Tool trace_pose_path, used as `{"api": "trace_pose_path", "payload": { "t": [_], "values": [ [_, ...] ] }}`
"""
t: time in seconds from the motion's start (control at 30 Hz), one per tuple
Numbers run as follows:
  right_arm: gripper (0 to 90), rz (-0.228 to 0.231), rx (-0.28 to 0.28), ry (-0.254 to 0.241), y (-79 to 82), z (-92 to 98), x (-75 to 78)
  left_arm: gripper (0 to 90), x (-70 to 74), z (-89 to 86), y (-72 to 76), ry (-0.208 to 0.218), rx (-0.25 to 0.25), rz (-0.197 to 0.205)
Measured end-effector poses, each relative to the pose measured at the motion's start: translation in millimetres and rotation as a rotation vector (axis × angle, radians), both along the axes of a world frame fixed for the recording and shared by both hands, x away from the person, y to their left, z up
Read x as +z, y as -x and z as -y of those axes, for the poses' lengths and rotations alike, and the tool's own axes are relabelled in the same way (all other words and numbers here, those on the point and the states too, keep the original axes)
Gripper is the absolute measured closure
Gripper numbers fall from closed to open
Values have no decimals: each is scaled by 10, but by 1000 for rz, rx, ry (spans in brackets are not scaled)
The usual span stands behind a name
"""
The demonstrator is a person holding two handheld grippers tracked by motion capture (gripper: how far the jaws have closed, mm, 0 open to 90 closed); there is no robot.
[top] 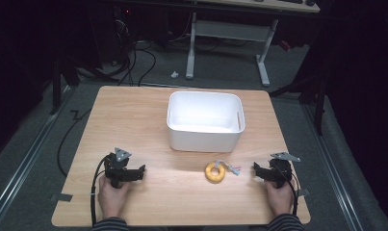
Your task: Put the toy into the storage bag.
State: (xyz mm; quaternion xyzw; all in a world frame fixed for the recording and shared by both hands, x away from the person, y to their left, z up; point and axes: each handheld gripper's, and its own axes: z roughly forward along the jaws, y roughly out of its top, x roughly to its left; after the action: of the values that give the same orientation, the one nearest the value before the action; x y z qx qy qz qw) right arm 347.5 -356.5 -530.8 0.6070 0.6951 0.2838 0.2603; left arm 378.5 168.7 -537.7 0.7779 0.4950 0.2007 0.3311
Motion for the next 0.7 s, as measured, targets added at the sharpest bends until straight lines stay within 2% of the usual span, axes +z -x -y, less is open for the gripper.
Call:
{"api": "trace_pose_path", "payload": {
  "t": [0.67, 0.7],
  "values": [
    [201, 0, 7, -1, 15, -11, 3, 79, 1, -2, 2, 1, 4, 2],
    [201, 3, 20, 0, 21, -5, 1, 79, 1, -2, 3, 2, 4, 2]
  ]
}}
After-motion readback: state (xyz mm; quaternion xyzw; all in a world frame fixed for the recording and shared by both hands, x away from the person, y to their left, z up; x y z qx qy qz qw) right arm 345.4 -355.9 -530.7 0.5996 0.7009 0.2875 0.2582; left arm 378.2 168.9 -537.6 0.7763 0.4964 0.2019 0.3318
